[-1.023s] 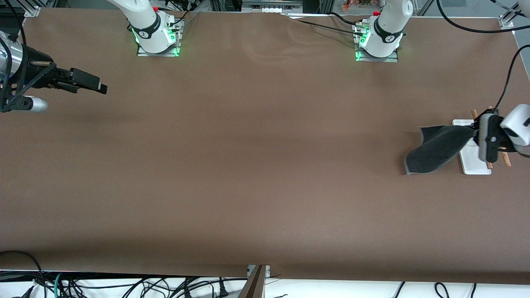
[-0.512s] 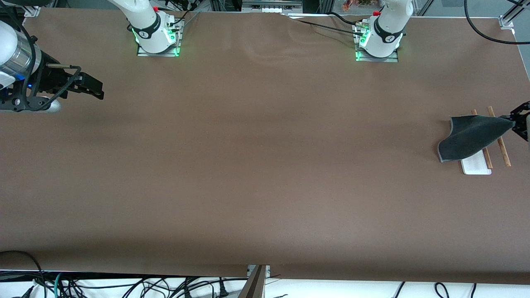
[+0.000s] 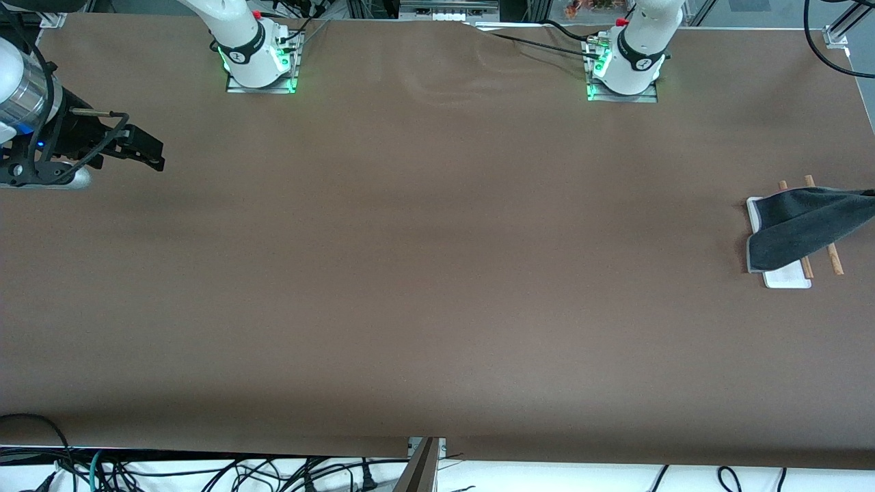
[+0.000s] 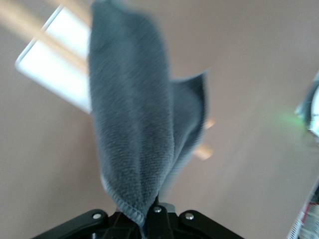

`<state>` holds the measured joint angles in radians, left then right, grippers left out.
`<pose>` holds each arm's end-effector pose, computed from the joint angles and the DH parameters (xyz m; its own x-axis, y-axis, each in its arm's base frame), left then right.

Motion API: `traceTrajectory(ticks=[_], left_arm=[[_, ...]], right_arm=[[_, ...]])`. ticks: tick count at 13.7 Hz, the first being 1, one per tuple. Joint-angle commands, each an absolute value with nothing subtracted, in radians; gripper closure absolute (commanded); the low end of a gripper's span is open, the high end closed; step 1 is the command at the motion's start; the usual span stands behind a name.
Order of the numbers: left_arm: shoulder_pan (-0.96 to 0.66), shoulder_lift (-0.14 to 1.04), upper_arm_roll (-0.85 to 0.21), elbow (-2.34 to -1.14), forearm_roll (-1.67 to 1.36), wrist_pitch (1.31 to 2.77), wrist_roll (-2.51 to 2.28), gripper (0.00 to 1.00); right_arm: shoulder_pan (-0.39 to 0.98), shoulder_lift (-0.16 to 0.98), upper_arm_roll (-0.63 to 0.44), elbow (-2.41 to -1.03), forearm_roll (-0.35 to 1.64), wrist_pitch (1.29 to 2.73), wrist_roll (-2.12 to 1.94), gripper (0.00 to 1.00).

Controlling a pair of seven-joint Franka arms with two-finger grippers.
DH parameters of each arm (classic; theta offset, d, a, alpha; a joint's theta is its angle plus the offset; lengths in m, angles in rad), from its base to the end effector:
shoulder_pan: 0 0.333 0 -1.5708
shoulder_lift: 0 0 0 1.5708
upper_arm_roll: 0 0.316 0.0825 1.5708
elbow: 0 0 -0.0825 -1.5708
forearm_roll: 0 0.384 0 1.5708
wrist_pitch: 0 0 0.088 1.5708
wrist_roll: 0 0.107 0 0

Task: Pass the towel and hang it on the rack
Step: 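Carry the towel to the white rack while the right gripper retracts, then lower the towel over the rack and open the left gripper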

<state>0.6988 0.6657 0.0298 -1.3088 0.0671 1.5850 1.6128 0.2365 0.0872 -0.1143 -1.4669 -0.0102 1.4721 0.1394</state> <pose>0.5103 0.4592 0.3237 0.6094 -0.7903 -0.0640 -0.7164 -0.5835 0.3825 0.5666 0.0715 0.6160 0.9968 -0.0189 -0.0777 -0.0165 -0.9994 0.0312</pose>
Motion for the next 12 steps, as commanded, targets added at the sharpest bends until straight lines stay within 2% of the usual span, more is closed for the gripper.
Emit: traceTrajectory(ticks=[1, 5, 6, 7, 8, 12], left_arm=[[0.741, 0.719, 0.018, -1.279, 0.078, 1.656, 1.617, 1.00], [0.746, 0.746, 0.018, -1.282, 0.075, 1.689, 1.615, 1.00], [0.744, 0.747, 0.018, -1.282, 0.075, 1.689, 1.617, 0.70], [0.745, 0.747, 0.018, -1.281, 0.074, 1.690, 1.615, 0.04], [0.746, 0.746, 0.018, -1.279, 0.074, 1.690, 1.617, 0.00], [0.742, 0.724, 0.015, -1.270, 0.074, 1.689, 1.612, 0.00]], right_arm=[[0.221, 0.069, -0.103, -1.482, -0.032, 1.483, 0.123, 0.00], [0.232, 0.081, -0.095, -1.482, -0.028, 1.525, 0.129, 0.00], [0.242, 0.089, -0.092, -1.480, -0.029, 1.526, 0.135, 0.00], [0.242, 0.090, -0.092, -1.480, -0.025, 1.532, 0.135, 0.00], [0.245, 0.092, -0.091, -1.482, -0.023, 1.534, 0.137, 0.00], [0.247, 0.101, -0.091, -1.482, -0.021, 1.537, 0.135, 0.00]])
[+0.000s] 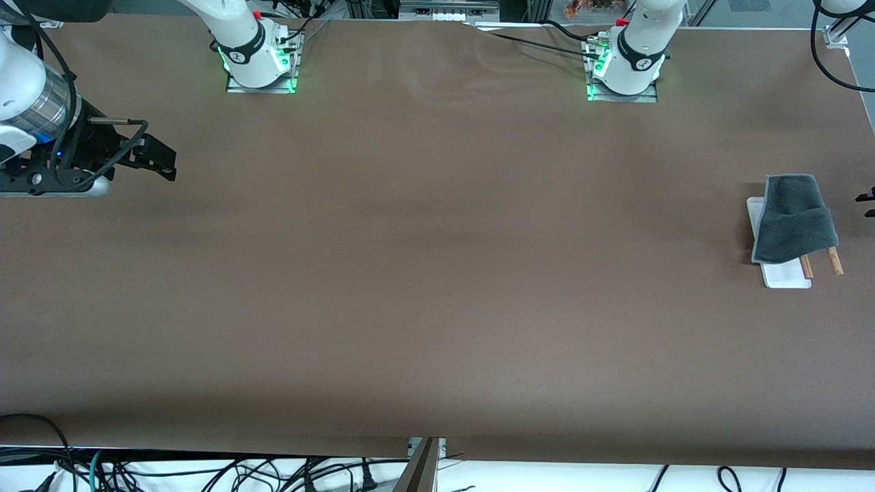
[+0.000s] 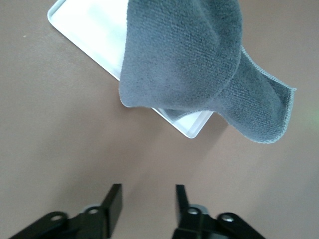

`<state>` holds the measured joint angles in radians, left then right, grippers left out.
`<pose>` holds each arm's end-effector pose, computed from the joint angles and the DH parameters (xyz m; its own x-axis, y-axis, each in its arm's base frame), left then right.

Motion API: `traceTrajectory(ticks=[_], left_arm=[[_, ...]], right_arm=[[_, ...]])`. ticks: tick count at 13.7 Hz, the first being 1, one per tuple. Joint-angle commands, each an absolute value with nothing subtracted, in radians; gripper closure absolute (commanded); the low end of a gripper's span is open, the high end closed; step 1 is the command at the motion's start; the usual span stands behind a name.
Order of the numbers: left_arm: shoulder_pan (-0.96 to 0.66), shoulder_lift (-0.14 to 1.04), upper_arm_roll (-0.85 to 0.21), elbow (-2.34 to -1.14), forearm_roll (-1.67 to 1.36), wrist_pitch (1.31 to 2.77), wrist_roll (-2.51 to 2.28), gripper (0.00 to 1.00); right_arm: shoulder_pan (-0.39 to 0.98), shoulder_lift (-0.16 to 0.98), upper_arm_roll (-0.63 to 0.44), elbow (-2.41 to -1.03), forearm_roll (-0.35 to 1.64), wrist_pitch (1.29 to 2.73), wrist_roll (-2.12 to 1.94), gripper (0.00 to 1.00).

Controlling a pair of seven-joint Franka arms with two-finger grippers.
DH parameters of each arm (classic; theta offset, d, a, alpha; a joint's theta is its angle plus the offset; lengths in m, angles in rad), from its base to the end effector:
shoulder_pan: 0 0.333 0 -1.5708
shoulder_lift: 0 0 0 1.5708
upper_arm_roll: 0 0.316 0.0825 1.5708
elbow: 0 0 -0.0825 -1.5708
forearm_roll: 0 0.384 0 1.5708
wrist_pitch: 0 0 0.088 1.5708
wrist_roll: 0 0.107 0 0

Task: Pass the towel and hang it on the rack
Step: 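Lower the towel over the rack and open the left gripper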

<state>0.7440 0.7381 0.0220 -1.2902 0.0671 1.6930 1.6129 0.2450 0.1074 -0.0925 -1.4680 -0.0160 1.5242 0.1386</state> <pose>0.5042 0.4893 0.2860 0.6359 -0.7693 -0.0610 -0.7139 -0.6165 0.3321 0.5756 0.0897 0.6080 0.9988 0.0131 -0.0466 0.0146 -0.9994 0.0326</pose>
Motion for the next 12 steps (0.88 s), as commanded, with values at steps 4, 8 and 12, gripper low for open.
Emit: traceTrajectory(ticks=[4, 8, 12], left_arm=[[0.723, 0.612, -0.015, -1.249, 0.072, 1.663, 1.588, 0.00], [0.612, 0.487, -0.040, -1.249, 0.074, 1.481, 1.326, 0.00], [0.464, 0.407, -0.089, -1.252, 0.074, 1.378, 1.036, 0.00]], right_arm=[[0.255, 0.100, -0.089, -1.482, -0.021, 1.543, 0.138, 0.00], [0.262, 0.098, -0.089, -1.482, -0.023, 1.543, 0.138, 0.00], [0.267, 0.092, -0.090, -1.480, -0.026, 1.555, 0.140, 0.00]])
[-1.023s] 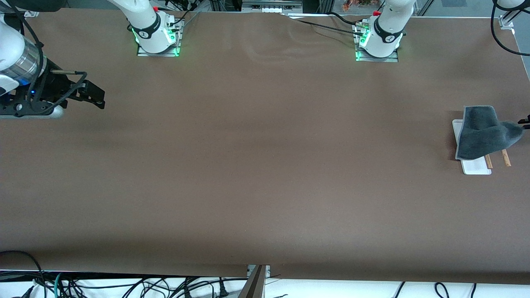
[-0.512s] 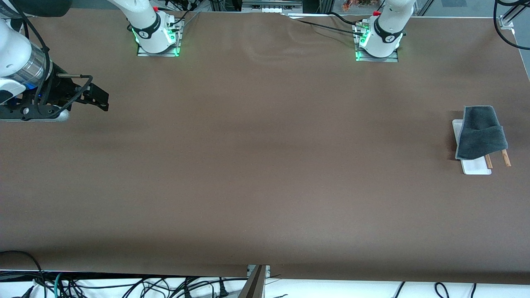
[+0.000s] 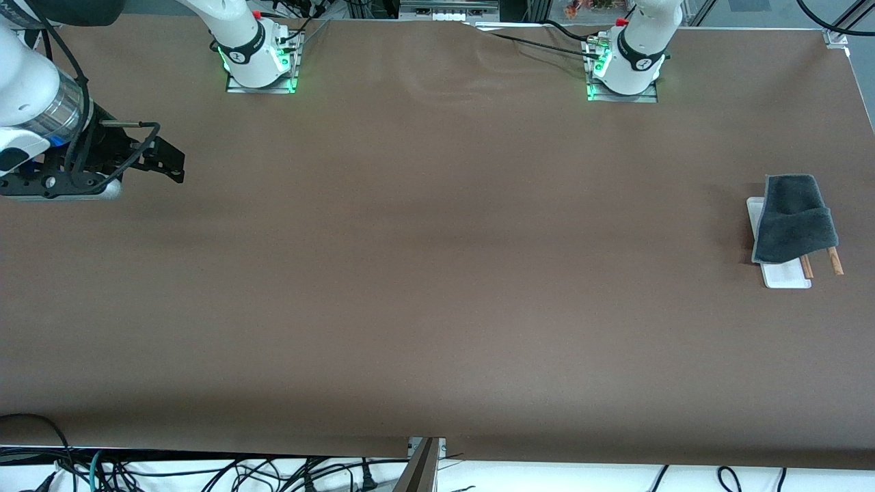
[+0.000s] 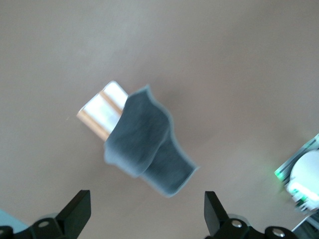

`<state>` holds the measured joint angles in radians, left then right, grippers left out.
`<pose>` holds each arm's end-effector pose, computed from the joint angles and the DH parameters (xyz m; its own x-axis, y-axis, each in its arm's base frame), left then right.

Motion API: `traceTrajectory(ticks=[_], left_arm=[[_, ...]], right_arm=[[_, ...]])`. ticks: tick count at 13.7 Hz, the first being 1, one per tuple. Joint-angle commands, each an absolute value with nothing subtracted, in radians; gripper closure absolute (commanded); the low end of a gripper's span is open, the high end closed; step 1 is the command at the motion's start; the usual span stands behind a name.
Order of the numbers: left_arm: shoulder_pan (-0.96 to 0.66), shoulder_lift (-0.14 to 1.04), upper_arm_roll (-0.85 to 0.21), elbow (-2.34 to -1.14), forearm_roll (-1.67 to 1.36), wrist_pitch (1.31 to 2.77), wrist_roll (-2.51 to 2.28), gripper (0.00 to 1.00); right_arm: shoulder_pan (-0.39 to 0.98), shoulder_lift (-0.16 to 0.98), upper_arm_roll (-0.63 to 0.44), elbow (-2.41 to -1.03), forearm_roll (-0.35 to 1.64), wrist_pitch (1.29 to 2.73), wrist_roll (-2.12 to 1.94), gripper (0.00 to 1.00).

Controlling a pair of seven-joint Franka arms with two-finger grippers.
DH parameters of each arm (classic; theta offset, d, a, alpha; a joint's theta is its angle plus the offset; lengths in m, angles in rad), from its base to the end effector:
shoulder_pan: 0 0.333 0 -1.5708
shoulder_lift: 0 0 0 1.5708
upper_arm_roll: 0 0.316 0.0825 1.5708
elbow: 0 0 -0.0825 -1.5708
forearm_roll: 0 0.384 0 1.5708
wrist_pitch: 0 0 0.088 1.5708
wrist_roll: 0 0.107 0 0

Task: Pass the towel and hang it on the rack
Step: 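Lower the towel over the rack and open the left gripper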

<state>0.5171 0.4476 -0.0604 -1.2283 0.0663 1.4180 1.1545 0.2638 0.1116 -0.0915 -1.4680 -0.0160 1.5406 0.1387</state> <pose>0.5846 0.3052 0.4985 0.7516 -0.6448 -0.1392 -0.6123 -0.7604 0.2164 0.5766 0.1017 0.6069 0.9989 0.0332 -0.0345 0.0343 -0.9989 0.0312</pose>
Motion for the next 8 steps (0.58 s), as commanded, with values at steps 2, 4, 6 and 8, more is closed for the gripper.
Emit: traceTrajectory(ticks=[2, 4, 6, 8], left_arm=[[0.451, 0.384, -0.216, -1.255, 0.074, 1.330, 0.842, 0.00], [0.439, 0.355, -0.306, -1.278, 0.074, 1.330, 0.628, 0.00], [0.346, 0.299, -0.314, -1.340, 0.072, 1.377, 0.418, 0.00], [0.249, 0.238, -0.304, -1.400, 0.071, 1.413, 0.214, 0.00]], right_arm=[[0.267, 0.092, -0.089, -1.480, -0.032, 1.557, 0.140, 0.00], [0.267, 0.089, -0.090, -1.480, -0.032, 1.557, 0.140, 0.00], [0.267, 0.086, -0.091, -1.482, -0.035, 1.552, 0.140, 0.00], [0.267, 0.086, -0.092, -1.482, -0.035, 1.552, 0.140, 0.00]])
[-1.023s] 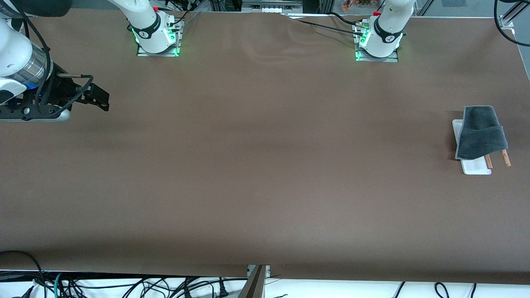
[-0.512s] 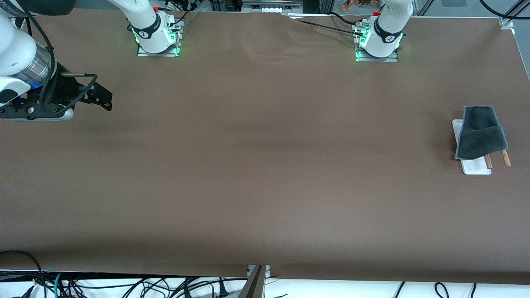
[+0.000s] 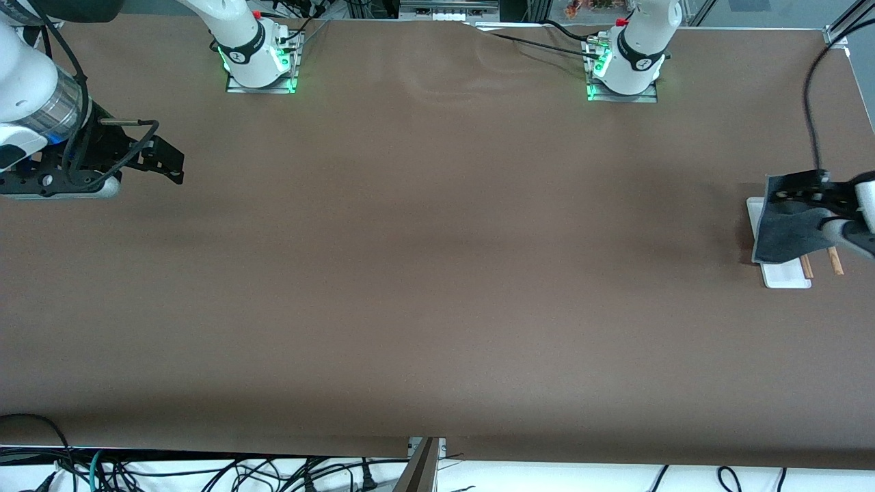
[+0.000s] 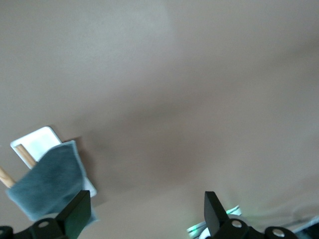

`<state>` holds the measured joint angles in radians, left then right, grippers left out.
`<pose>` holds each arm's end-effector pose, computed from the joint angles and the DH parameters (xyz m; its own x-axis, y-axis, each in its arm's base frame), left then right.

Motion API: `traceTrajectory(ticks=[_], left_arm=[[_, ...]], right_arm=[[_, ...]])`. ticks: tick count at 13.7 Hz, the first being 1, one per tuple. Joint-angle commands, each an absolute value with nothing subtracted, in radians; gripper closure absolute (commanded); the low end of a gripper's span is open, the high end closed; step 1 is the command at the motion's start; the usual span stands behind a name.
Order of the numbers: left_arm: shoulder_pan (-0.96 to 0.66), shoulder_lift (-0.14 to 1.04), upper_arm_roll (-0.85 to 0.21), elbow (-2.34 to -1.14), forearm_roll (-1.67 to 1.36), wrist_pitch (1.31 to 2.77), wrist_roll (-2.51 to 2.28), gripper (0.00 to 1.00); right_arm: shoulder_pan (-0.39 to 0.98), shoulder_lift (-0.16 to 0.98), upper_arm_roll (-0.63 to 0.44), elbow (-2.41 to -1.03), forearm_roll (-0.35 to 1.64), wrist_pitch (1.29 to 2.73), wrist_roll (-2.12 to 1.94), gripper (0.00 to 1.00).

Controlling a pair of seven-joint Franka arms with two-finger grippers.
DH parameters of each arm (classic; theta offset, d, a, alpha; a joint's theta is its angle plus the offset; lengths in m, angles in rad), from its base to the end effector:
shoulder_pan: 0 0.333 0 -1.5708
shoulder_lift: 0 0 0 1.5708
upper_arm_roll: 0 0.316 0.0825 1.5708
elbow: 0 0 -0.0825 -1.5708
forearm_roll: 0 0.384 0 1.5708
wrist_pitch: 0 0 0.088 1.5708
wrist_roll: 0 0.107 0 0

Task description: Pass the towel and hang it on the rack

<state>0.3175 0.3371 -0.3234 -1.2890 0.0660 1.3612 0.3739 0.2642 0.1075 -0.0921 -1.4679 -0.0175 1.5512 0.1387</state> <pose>0.6235 0.0377 0.5472 0.9055 -0.3662 -0.2144 -0.3461 -0.9297 0.1264 0.5767 0.1014 0.6102 0.9992 0.0334 -0.0197 0.0340 -0.9990 0.0304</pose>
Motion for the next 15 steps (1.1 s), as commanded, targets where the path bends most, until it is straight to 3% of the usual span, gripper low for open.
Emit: traceTrajectory(ticks=[1, 3, 5, 7, 15], left_arm=[[0.212, 0.189, -0.301, -1.458, 0.046, 1.452, 0.096, 0.00], [0.154, 0.085, -0.292, -1.604, -0.026, 1.546, -0.088, 0.00], [0.036, 0.023, -0.191, -1.693, -0.023, 1.643, -0.162, 0.00], [-0.023, 0.023, -0.086, -1.689, -0.023, 1.683, -0.141, 0.00], [-0.012, 0.028, -0.080, -1.687, 0.006, 1.690, -0.051, 0.00]], right_arm=[[0.265, 0.086, -0.094, -1.482, -0.035, 1.551, 0.140, 0.00], [0.267, 0.086, -0.094, -1.482, -0.035, 1.549, 0.140, 0.00], [0.267, 0.086, -0.094, -1.482, -0.034, 1.549, 0.140, 0.00], [0.267, 0.086, -0.094, -1.482, -0.034, 1.551, 0.140, 0.00], [0.265, 0.086, -0.094, -1.482, -0.035, 1.551, 0.140, 0.00]])
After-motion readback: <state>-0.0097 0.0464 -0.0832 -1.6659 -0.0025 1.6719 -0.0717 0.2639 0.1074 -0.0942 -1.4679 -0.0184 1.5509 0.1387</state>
